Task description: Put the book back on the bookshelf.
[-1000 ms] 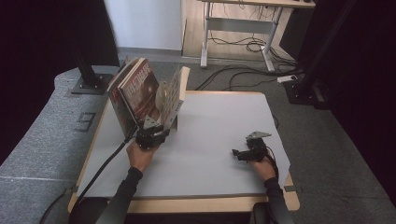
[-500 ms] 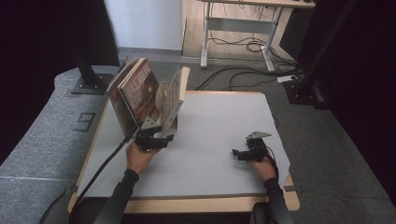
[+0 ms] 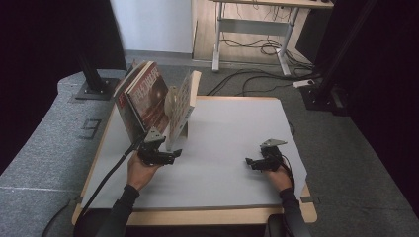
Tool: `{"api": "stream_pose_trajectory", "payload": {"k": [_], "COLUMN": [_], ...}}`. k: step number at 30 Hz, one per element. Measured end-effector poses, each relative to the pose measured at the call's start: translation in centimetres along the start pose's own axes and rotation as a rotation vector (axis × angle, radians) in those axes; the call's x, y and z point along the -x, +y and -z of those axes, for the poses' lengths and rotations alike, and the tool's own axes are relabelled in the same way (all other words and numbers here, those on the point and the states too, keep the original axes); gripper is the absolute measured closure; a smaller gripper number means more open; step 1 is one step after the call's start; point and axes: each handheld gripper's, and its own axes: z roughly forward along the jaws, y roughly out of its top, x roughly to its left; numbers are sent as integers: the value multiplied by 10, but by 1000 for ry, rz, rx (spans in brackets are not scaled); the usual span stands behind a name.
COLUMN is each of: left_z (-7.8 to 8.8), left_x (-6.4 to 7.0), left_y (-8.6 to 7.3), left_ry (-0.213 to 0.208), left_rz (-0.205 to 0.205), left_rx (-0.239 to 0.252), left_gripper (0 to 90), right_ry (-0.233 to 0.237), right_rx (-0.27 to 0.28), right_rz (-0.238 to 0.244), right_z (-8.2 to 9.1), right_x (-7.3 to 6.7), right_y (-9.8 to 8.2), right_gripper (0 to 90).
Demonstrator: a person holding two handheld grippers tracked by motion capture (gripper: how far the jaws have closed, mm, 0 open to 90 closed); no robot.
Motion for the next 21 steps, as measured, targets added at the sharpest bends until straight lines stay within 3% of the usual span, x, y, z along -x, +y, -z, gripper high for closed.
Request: {"api": "stream_pose_trajectory", "payload": {"k": [6, 14, 21], "left_z": [12, 25, 27], "left_x": [6, 6, 3], "left_y": [-7, -23, -37], "left_ry": [-21, -10, 4], "left_rz": [-21, -34, -33], "left_rx": [8, 5, -11], "left_gripper": [119, 45, 0], "right_ry": [0, 0, -1], "right_rx": [1, 1, 1], "right_rz": [0, 0, 0], "right_z": [0, 0, 0], "right_x": [0, 0, 0], "right_y": [0, 0, 0], "right_gripper": [121, 121, 121]}}
